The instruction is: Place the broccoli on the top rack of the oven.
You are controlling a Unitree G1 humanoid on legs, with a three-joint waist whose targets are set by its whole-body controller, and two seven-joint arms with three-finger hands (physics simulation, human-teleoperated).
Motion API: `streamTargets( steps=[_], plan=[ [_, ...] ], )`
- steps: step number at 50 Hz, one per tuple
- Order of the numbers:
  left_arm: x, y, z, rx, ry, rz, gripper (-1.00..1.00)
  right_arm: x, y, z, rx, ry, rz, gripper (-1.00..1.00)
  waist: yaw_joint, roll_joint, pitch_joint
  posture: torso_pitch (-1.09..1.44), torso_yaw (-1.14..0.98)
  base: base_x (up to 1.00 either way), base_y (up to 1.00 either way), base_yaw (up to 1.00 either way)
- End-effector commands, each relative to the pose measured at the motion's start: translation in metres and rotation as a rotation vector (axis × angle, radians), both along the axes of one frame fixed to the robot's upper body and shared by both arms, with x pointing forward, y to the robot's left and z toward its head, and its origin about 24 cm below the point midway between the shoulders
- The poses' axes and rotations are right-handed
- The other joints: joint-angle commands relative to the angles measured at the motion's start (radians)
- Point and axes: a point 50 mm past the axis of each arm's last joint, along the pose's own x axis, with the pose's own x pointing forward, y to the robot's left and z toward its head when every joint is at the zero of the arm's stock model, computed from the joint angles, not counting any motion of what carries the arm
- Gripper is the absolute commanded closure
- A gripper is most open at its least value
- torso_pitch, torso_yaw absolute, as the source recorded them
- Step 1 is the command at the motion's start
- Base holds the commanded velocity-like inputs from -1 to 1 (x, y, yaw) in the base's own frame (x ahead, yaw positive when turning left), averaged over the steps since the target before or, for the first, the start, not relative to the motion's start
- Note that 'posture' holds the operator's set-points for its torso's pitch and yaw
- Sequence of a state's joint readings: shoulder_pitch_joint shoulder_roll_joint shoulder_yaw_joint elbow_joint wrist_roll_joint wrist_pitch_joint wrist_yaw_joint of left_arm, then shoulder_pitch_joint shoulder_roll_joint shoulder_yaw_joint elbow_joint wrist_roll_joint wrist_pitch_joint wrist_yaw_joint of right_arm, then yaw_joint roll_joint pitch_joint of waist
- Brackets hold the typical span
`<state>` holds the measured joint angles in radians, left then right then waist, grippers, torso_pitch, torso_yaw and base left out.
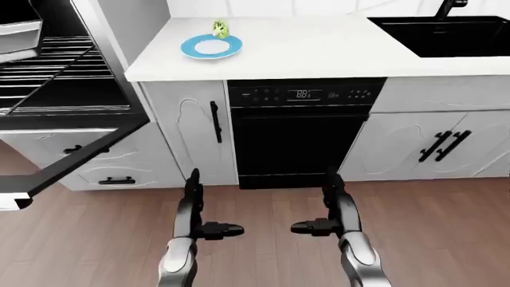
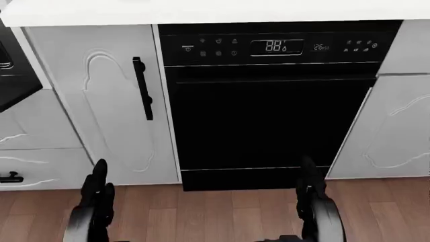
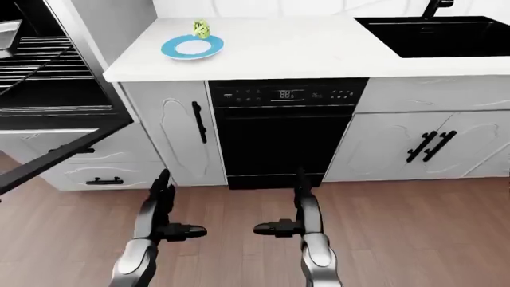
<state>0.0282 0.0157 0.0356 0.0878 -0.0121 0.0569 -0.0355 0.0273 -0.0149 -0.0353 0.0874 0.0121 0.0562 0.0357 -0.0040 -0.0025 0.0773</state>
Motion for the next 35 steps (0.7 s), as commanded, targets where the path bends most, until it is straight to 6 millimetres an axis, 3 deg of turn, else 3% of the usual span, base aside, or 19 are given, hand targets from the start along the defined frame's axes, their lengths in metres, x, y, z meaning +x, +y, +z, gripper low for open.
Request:
streamTargets(
  steps=[1, 3, 4, 5, 7, 8, 16, 23, 34, 35],
  plan=[
    [0.008, 0.001, 0.037, -0.014, -0.191, 0.001, -1.0, 0.007, 0.0, 0.034, -0.013, -0.181, 0.008, -1.0, -0.002, -0.008, -0.001, 0.0, 0.0, 0.0, 0.0, 0.0],
    [0.009, 0.002, 0.038, -0.016, -0.192, 0.005, -1.0, 0.007, 0.001, 0.033, -0.019, -0.185, 0.009, -1.0, 0.007, -0.001, -0.062, 0.0, 0.0, 0.0, 0.0, 0.0],
    [0.009, 0.002, 0.038, -0.01, -0.196, 0.008, -1.0, 0.007, 0.0, 0.034, -0.02, -0.186, 0.008, -1.0, 0.007, -0.001, -0.052, 0.0, 0.0, 0.0, 0.0, 0.0],
    [0.01, 0.003, 0.039, -0.014, -0.196, 0.012, -1.0, 0.007, 0.001, 0.034, -0.021, -0.186, 0.009, -1.0, 0.006, -0.007, -0.016, 0.0, 0.0, 0.0, 0.0, 0.0],
    [0.009, 0.005, 0.039, -0.006, -0.201, 0.017, -1.0, 0.006, 0.001, 0.035, -0.031, -0.192, 0.012, -1.0, 0.007, -0.008, -0.069, 0.0, 0.0, 0.0, 0.0, 0.0],
    [0.009, 0.005, 0.04, -0.001, -0.21, 0.014, -1.0, 0.006, 0.001, 0.034, -0.031, -0.194, 0.014, -1.0, 0.008, -0.007, -0.075, 0.0, 0.0, 0.0, 0.0, 0.0],
    [0.011, 0.004, 0.045, 0.003, -0.228, 0.013, -1.0, 0.008, 0.0, 0.036, -0.04, -0.203, 0.006, -1.0, 0.007, -0.003, -0.081, 0.0, 0.0, 0.0, 0.0, 0.0],
    [0.029, 0.004, 0.067, 0.005, -0.269, 0.002, -1.0, 0.02, -0.004, 0.055, -0.045, -0.228, -0.011, -1.0, 0.009, -0.004, -0.092, 0.0, 0.0, 0.0, 0.0, 0.0],
    [0.073, 0.019, 0.108, -0.021, -0.283, 0.068, -1.0, 0.043, -0.017, 0.113, -0.034, -0.275, -0.043, -1.0, 0.009, -0.003, -0.094, 0.0, 0.0, 0.0, 0.0, 0.0],
    [0.077, 0.021, 0.117, -0.03, -0.288, 0.074, -1.0, 0.045, -0.02, 0.126, -0.046, -0.285, -0.044, -1.0, 0.009, -0.004, -0.094, 0.0, 0.0, 0.0, 0.0, 0.0]
  ],
)
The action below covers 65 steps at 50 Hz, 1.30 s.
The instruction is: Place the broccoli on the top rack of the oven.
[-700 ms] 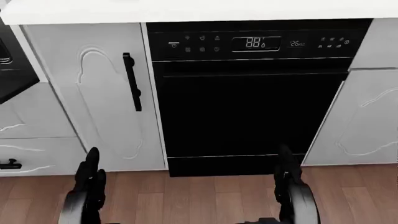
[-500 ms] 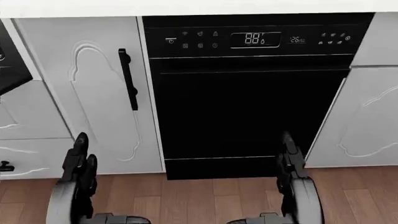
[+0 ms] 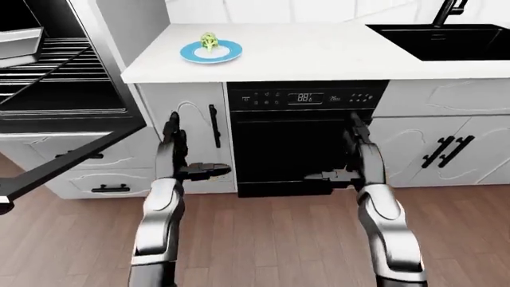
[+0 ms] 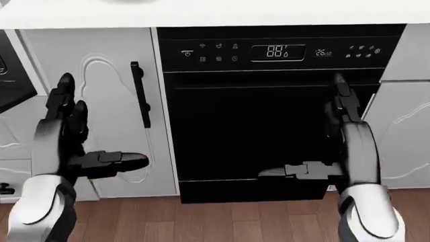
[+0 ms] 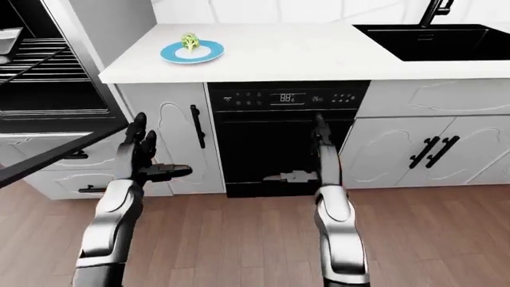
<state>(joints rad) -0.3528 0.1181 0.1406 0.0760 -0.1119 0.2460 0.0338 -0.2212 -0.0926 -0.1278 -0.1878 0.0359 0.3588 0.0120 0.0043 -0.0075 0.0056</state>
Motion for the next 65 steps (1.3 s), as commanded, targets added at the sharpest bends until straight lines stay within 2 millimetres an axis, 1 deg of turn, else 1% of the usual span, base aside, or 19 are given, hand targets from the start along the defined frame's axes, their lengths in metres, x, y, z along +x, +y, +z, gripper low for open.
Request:
streamTargets(
  steps=[1, 7, 13, 26, 36, 37, 39, 42, 46, 47, 49, 51, 53, 55, 57, 58, 59, 61, 65],
  plan=[
    [0.005, 0.0, 0.028, -0.007, -0.089, 0.0, -1.0, 0.003, -0.002, 0.029, -0.013, -0.069, 0.005, -1.0, 0.0, 0.001, -0.022, 0.0, 0.0, 0.0, 0.0, 0.0],
    [0.018, 0.004, 0.056, -0.022, -0.114, 0.0, -1.0, 0.013, -0.005, 0.056, -0.02, -0.087, 0.027, -1.0, 0.0, 0.0, -0.015, 0.0, 0.0, 0.0, 0.0, 0.0],
    [0.031, 0.012, 0.093, -0.023, -0.151, 0.021, -1.0, 0.021, -0.009, 0.098, -0.032, -0.135, 0.03, -1.0, 0.0, 0.0, -0.011, 0.0, 0.0, 0.0, 0.0, 0.0],
    [0.022, 0.021, 0.138, -0.029, -0.193, 0.023, -1.0, 0.016, -0.012, 0.153, -0.022, -0.206, 0.021, -1.0, 0.001, 0.004, 0.001, 0.0, 0.0, 0.0, 0.0, 0.0],
    [0.014, 0.023, 0.151, -0.035, -0.211, 0.02, -1.0, 0.001, -0.014, 0.172, -0.012, -0.257, 0.032, -1.0, 0.003, 0.002, 0.008, 0.0, 0.0, 0.0, 0.0, 0.0],
    [0.014, 0.023, 0.153, -0.035, -0.213, 0.02, -1.0, 0.0, -0.013, 0.174, -0.013, -0.262, 0.038, -1.0, 0.002, 0.006, -0.016, 0.0, 0.0, 0.1, 0.0, 0.0],
    [0.013, 0.023, 0.155, -0.037, -0.215, 0.02, -1.0, -0.002, -0.013, 0.177, -0.012, -0.267, 0.038, -1.0, 0.0, 0.008, 0.009, 0.0, 0.0, 0.12, 0.0, 0.0],
    [0.014, 0.023, 0.154, -0.035, -0.216, 0.02, -1.0, -0.003, -0.013, 0.177, -0.005, -0.274, 0.04, -1.0, -0.001, 0.001, 0.024, 0.0, 0.0, 0.19, 0.0, 0.0],
    [0.014, 0.024, 0.154, -0.039, -0.218, 0.023, -1.0, -0.005, -0.013, 0.179, 0.003, -0.279, 0.047, -1.0, -0.002, -0.016, 0.031, 0.0, 0.0, 0.21, 0.0, 0.0],
    [0.015, 0.024, 0.153, -0.041, -0.217, 0.023, -1.0, -0.005, -0.013, 0.178, 0.002, -0.28, 0.048, -1.0, -0.004, -0.011, 0.024, 0.0, 0.0, 0.28, 0.0, 0.0],
    [0.015, 0.024, 0.154, -0.041, -0.219, 0.02, -1.0, -0.004, -0.013, 0.179, 0.002, -0.282, 0.048, -1.0, -0.002, -0.007, 0.031, 0.0, 0.0, 0.28, 0.0, 0.0],
    [0.014, 0.024, 0.155, -0.04, -0.219, 0.021, -1.0, -0.004, -0.013, 0.179, -0.002, -0.28, 0.044, -1.0, -0.003, 0.006, 0.023, 0.0, 0.0, 0.29, 0.0, 0.0],
    [0.014, 0.024, 0.154, -0.041, -0.217, 0.022, -1.0, -0.004, -0.013, 0.179, 0.0, -0.279, 0.045, -1.0, -0.006, 0.031, 0.026, 0.0, 0.0, 0.28, 0.0, 0.0],
    [0.014, 0.024, 0.154, -0.041, -0.217, 0.022, -1.0, -0.003, -0.012, 0.178, -0.003, -0.277, 0.046, -1.0, -0.01, 0.076, 0.026, 0.0, 0.0, 0.29, 0.0, 0.0],
    [0.014, 0.024, 0.154, -0.041, -0.216, 0.022, -1.0, -0.003, -0.012, 0.177, -0.002, -0.277, 0.045, -1.0, -0.004, 0.064, 0.024, 0.0, 0.0, 0.29, 0.0, 0.0],
    [0.015, 0.024, 0.154, -0.043, -0.215, 0.023, -1.0, -0.003, -0.012, 0.177, -0.002, -0.276, 0.046, -1.0, -0.011, 0.074, 0.028, 0.0, 0.0, 0.29, 0.0, 0.0],
    [0.015, 0.024, 0.154, -0.042, -0.215, 0.023, -1.0, -0.003, -0.012, 0.177, -0.001, -0.277, 0.047, -1.0, -0.005, 0.07, 0.025, 0.0, 0.0, 0.27, 0.0, 0.0],
    [0.014, 0.024, 0.154, -0.041, -0.214, 0.023, -1.0, -0.003, -0.011, 0.177, -0.002, -0.276, 0.047, -1.0, -0.002, 0.055, 0.013, 0.0, 0.0, 0.29, 0.0, 0.0],
    [0.015, 0.024, 0.153, -0.042, -0.211, 0.021, -1.0, -0.002, -0.012, 0.174, -0.002, -0.271, 0.048, -1.0, 0.009, 0.016, 0.022, 0.0, 0.0, 0.28, 0.0, 0.0]
  ],
)
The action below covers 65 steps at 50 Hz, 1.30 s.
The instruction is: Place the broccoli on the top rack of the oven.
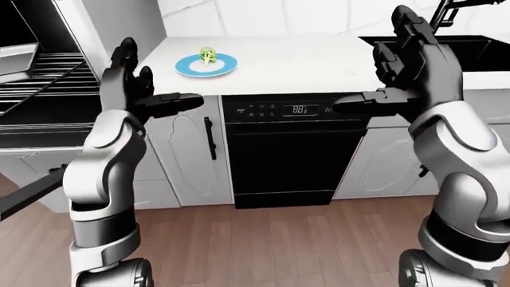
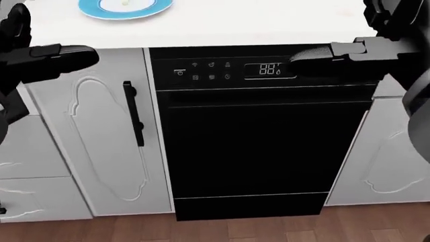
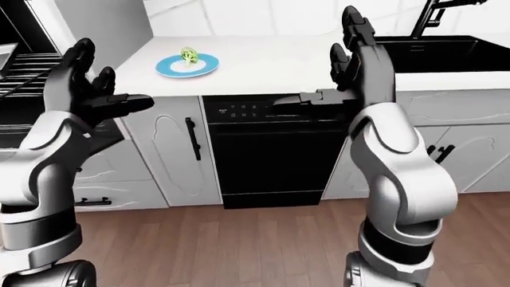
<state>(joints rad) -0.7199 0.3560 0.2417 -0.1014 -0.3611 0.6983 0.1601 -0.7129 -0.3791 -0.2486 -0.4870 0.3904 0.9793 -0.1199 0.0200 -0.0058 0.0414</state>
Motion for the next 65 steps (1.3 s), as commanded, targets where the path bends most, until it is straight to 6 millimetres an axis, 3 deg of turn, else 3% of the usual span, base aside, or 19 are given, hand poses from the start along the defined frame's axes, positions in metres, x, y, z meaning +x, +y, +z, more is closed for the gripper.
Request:
streamTargets(
  steps=[1, 3, 7, 14, 17, 18, 20, 26, 30, 31, 33, 40, 43, 52, 55, 57, 58, 60, 65],
  plan=[
    [-0.004, -0.0045, 0.0175, 0.008, -0.079, -0.019, -1.0, -0.004, -0.0028, 0.0111, -0.002, -0.068, -0.017, -1.0, -0.003, 0.0, -0.016, 0.0, 0.0, 0.25, 0.0, 0.0],
    [-0.0043, -0.0038, 0.0181, 0.008, -0.079, -0.016, -1.0, -0.0048, -0.002, 0.0123, -0.003, -0.069, -0.015, -1.0, 0.002, -0.051, -0.031, 0.0, 0.0, 0.25, 0.0, 0.0],
    [-0.0041, -0.0037, 0.0181, 0.007, -0.078, -0.015, -1.0, -0.0041, -0.0016, 0.0111, -0.003, -0.066, -0.014, -1.0, -0.012, -0.054, -0.016, 0.0, 0.0, 0.21, 0.0, 0.0],
    [-0.0021, -0.003, 0.0161, 0.009, -0.074, -0.013, -1.0, -0.0033, -0.0021, 0.0106, -0.005, -0.064, -0.015, -1.0, -0.025, 0.015, -0.008, 0.0, 0.0, 0.21, 0.0, 0.0],
    [-0.0018, -0.0033, 0.0169, 0.01, -0.074, -0.013, -1.0, -0.0033, -0.0016, 0.0113, -0.005, -0.062, -0.014, -1.0, -0.034, 0.094, -0.032, 0.0, 0.0, 0.2, 0.0, 0.0],
    [-0.0016, -0.0033, 0.0166, 0.009, -0.073, -0.013, -1.0, -0.0032, -0.0019, 0.011, -0.004, -0.062, -0.014, -1.0, -0.027, 0.069, -0.034, 0.0, 0.0, 0.2, 0.0, 0.0],
    [-0.0016, -0.0036, 0.0167, 0.01, -0.072, -0.013, -1.0, -0.0032, -0.002, 0.0109, -0.004, -0.062, -0.013, -1.0, -0.025, 0.078, -0.024, 0.0, 0.0, 0.2, 0.0, 0.0],
    [-0.0009, -0.0021, 0.0174, 0.003, -0.072, -0.006, -1.0, -0.0022, -0.0006, 0.0101, -0.006, -0.06, -0.008, -1.0, -0.016, 0.034, -0.033, 0.0, 0.0, 0.1, 0.02, 0.0],
    [-0.0012, -0.0022, 0.0177, 0.0, -0.071, -0.003, -1.0, -0.0024, -0.0007, 0.0097, -0.006, -0.06, -0.009, -1.0, -0.008, -0.076, -0.037, 0.0, 0.0, 0.08, 0.15, 0.0],
    [-0.0012, -0.0022, 0.0172, 0.0, -0.07, -0.004, -1.0, -0.0025, -0.0007, 0.0094, -0.005, -0.06, -0.008, -1.0, -0.016, -0.04, -0.034, 0.0, 0.0, 0.08, 0.15, 0.0],
    [-0.0012, -0.0021, 0.0171, 0.0, -0.07, -0.004, -1.0, -0.0029, -0.0002, 0.0099, -0.006, -0.06, -0.006, -1.0, -0.018, -0.054, -0.037, 0.0, 0.0, 0.07, 0.15, 0.0],
    [-0.001, -0.0022, 0.0174, -0.001, -0.072, -0.003, -1.0, -0.0024, 0.001, 0.0096, -0.003, -0.059, -0.001, -1.0, -0.024, 0.007, -0.024, 0.0, 0.0, 0.07, 0.15, 0.0],
    [-0.0012, -0.0016, 0.0172, -0.002, -0.071, -0.001, -1.0, -0.003, 0.0015, 0.0095, 0.0, -0.06, 0.004, -1.0, -0.032, 0.095, -0.038, 0.0, 0.0, 0.07, 0.09, 0.0],
    [-0.0022, -0.0023, 0.0177, -0.003, -0.071, 0.0, -1.0, -0.003, 0.0018, 0.0085, 0.0, -0.057, 0.008, -1.0, -0.018, 0.024, -0.03, 0.0, 0.0, 0.08, 0.06, 0.0],
    [-0.0024, -0.0022, 0.018, -0.003, -0.071, 0.0, -1.0, -0.0028, 0.0016, 0.0087, -0.001, -0.058, 0.009, -1.0, -0.013, -0.02, -0.028, 0.0, 0.0, 0.07, 0.09, 0.0],
    [-0.0016, -0.0019, 0.0174, -0.003, -0.07, 0.001, -1.0, -0.0031, 0.0019, 0.0092, -0.001, -0.057, 0.009, -1.0, -0.01, -0.083, -0.04, 0.0, 0.0, 0.07, 0.13, 0.0],
    [-0.0016, -0.0022, 0.0175, -0.003, -0.07, 0.0, -1.0, -0.0029, 0.0022, 0.0092, 0.0, -0.056, 0.01, -1.0, -0.019, -0.044, -0.03, 0.0, 0.0, 0.07, 0.2, 0.0],
    [-0.0015, -0.002, 0.0179, -0.004, -0.07, 0.001, -1.0, -0.003, 0.0024, 0.0094, 0.0, -0.057, 0.01, -1.0, -0.017, -0.063, -0.037, 0.0, 0.0, 0.07, 0.2, 0.0],
    [-0.0006, -0.0023, 0.0169, -0.002, -0.07, -0.002, -1.0, -0.0019, 0.0021, 0.0083, -0.001, -0.056, 0.01, -1.0, -0.021, -0.027, -0.029, 0.0, 0.0, 0.07, 0.2, 0.0]
  ],
)
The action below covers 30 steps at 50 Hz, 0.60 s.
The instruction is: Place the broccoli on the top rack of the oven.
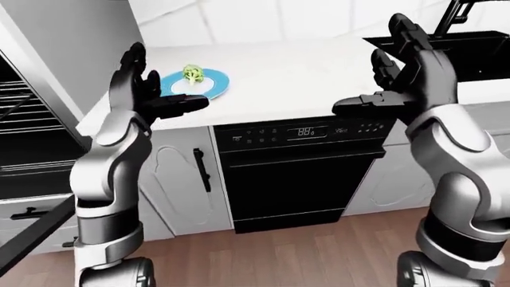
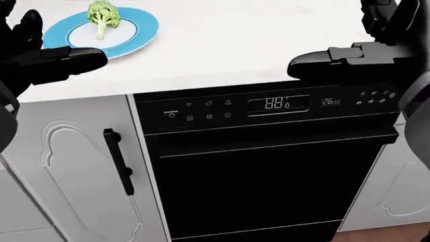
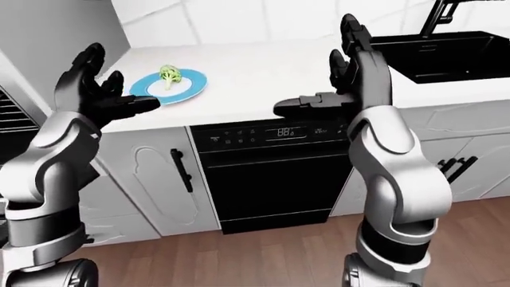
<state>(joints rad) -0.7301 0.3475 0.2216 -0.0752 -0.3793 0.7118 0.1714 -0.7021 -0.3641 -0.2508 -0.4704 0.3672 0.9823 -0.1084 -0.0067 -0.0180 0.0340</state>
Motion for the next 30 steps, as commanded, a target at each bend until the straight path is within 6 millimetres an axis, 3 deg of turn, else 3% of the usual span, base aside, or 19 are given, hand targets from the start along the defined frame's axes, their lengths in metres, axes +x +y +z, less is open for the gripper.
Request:
streamTargets(
  steps=[1, 4, 5, 6, 7, 9, 16, 18, 20, 21, 23, 25, 30],
  plan=[
    [-0.0048, 0.0043, 0.0212, 0.008, -0.106, 0.019, -1.0, -0.0052, 0.0045, 0.0154, -0.007, -0.085, 0.02, -1.0, 0.005, -0.004, -0.018, 0.0, 0.0, 0.07, 0.2, 0.0],
    [-0.0057, 0.004, 0.0221, 0.007, -0.106, 0.019, -1.0, -0.0054, 0.0053, 0.0147, -0.009, -0.084, 0.022, -1.0, -0.001, 0.043, -0.017, 0.0, 0.0, 0.07, 0.19, 0.0],
    [-0.0063, 0.004, 0.0227, 0.007, -0.107, 0.019, -1.0, -0.0052, 0.0051, 0.0146, -0.009, -0.084, 0.022, -1.0, -0.004, 0.068, -0.021, 0.0, 0.0, 0.08, 0.19, 0.0],
    [-0.0062, 0.0039, 0.0224, 0.007, -0.106, 0.019, -1.0, -0.0051, 0.005, 0.0144, -0.008, -0.084, 0.022, -1.0, -0.007, 0.106, -0.031, 0.0, 0.0, 0.07, 0.19, 0.0],
    [-0.0054, 0.0039, 0.0215, 0.008, -0.106, 0.019, -1.0, -0.0051, 0.005, 0.0143, -0.009, -0.083, 0.022, -1.0, -0.007, 0.094, -0.033, 0.0, 0.0, 0.08, 0.18, 0.0],
    [-0.0053, 0.0043, 0.0219, 0.007, -0.107, 0.02, -1.0, -0.0052, 0.0052, 0.0143, -0.008, -0.083, 0.023, -1.0, -0.003, 0.091, -0.02, 0.0, 0.0, 0.08, 0.18, 0.0],
    [-0.006, 0.0048, 0.0221, 0.007, -0.106, 0.022, -1.0, -0.0057, 0.0057, 0.0137, -0.009, -0.082, 0.024, -1.0, 0.005, 0.02, -0.017, 0.0, 0.0, 0.07, 0.19, 0.0],
    [-0.0067, 0.0045, 0.0227, 0.006, -0.106, 0.021, -1.0, -0.0056, 0.0062, 0.0136, -0.009, -0.082, 0.024, -1.0, 0.009, -0.006, -0.016, 0.0, 0.0, 0.07, 0.18, 0.0],
    [-0.0058, 0.0047, 0.0221, 0.006, -0.106, 0.022, -1.0, -0.0051, 0.0062, 0.0132, -0.01, -0.08, 0.025, -1.0, 0.012, -0.057, -0.026, 0.0, 0.0, 0.07, 0.2, 0.0],
    [-0.006, 0.0045, 0.0223, 0.006, -0.107, 0.021, -1.0, -0.0053, 0.006, 0.0134, -0.01, -0.081, 0.025, -1.0, 0.009, -0.035, -0.022, 0.0, 0.0, 0.06, 0.2, 0.0],
    [-0.0062, 0.0041, 0.022, 0.006, -0.106, 0.021, -1.0, -0.0052, 0.0062, 0.0133, -0.01, -0.081, 0.025, -1.0, 0.01, -0.04, -0.023, 0.0, 0.0, 0.07, 0.18, 0.0],
    [-0.0061, 0.0041, 0.0222, 0.006, -0.106, 0.021, -1.0, -0.0048, 0.0057, 0.0128, -0.009, -0.08, 0.025, -1.0, 0.007, -0.031, -0.03, 0.0, 0.0, 0.07, 0.19, 0.0],
    [-0.0055, 0.004, 0.022, 0.007, -0.106, 0.02, -1.0, -0.0048, 0.005, 0.0135, -0.007, -0.082, 0.023, -1.0, 0.003, 0.022, -0.013, 0.0, 0.0, 0.07, 0.19, 0.0]
  ],
)
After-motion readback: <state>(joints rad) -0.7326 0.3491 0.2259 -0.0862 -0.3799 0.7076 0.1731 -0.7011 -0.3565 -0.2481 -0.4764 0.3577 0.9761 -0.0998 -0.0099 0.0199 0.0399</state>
